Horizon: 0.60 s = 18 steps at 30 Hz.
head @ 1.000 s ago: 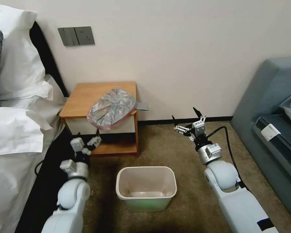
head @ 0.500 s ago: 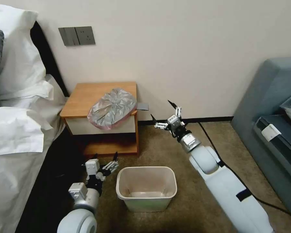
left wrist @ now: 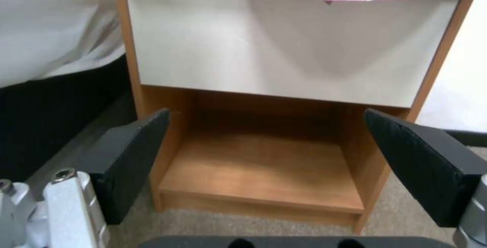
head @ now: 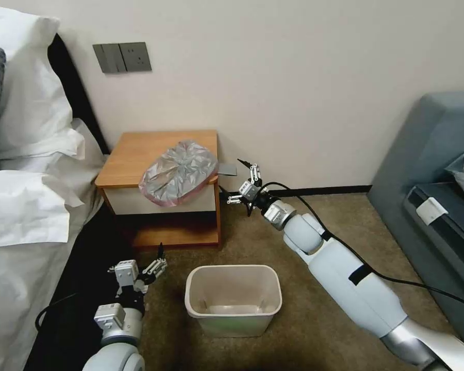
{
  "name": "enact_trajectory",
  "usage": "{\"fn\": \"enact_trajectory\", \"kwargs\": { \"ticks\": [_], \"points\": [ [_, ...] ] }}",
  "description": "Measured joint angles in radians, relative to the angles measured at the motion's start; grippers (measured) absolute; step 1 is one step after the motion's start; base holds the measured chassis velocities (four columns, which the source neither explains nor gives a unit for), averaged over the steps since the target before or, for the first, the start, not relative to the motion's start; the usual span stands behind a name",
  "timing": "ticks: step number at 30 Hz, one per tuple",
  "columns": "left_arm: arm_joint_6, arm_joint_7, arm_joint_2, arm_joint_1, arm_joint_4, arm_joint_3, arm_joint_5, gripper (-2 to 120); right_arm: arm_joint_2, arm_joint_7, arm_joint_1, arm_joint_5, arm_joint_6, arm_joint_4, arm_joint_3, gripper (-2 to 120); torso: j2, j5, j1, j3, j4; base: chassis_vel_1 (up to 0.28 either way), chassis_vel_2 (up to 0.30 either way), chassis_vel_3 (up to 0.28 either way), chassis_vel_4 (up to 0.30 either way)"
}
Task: Pick up the garbage bag from the table and place it over the trash can.
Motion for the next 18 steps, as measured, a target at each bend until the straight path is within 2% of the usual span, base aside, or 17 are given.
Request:
{"fn": "enact_trajectory", "kwargs": {
  "ticks": [7,12,14,15,16,18],
  "points": [
    [-0.003,0.0,-0.002,0.002,-0.008,0.001,0.011,97,-0.082,-0.136,0.008,-0.229,-0.029,0.031,0.052,100,0.0,0.0,0.0,0.0,-0.0005,0.0,0.0,0.0,0.0],
    [-0.015,0.0,-0.006,0.011,-0.008,0.0,0.024,97,-0.093,-0.159,0.017,-0.282,-0.025,0.03,0.058,100,0.0,0.0003,0.0,0.0,-0.0004,0.0,0.0,0.0,0.0],
    [-0.02,0.0,-0.008,0.013,-0.004,0.002,0.031,97,-0.093,-0.176,0.04,-0.368,0.005,0.013,0.063,100,0.0,0.0001,0.0,0.0,-0.0001,0.0,0.0,0.0,0.0],
    [-0.02,0.0,-0.008,0.013,-0.004,0.002,0.031,97,-0.093,-0.176,0.04,-0.368,0.005,0.013,0.063,100,0.0,0.0001,0.0,0.0,-0.0001,0.0,0.0,0.0,0.0],
    [-0.02,0.0,-0.009,0.013,-0.003,0.004,0.034,97,-0.087,-0.175,0.06,-0.401,0.018,-0.009,0.054,100,0.0,-0.0005,0.0,0.0,-0.001,0.0,0.0,0.0,0.0],
    [-0.021,0.0,-0.01,0.013,-0.002,0.007,0.036,97,-0.077,-0.17,0.073,-0.414,0.023,-0.023,0.044,100,0.0,-0.0005,0.0,0.0,-0.0009,0.0,0.0,0.0,0.0]
  ]
}}
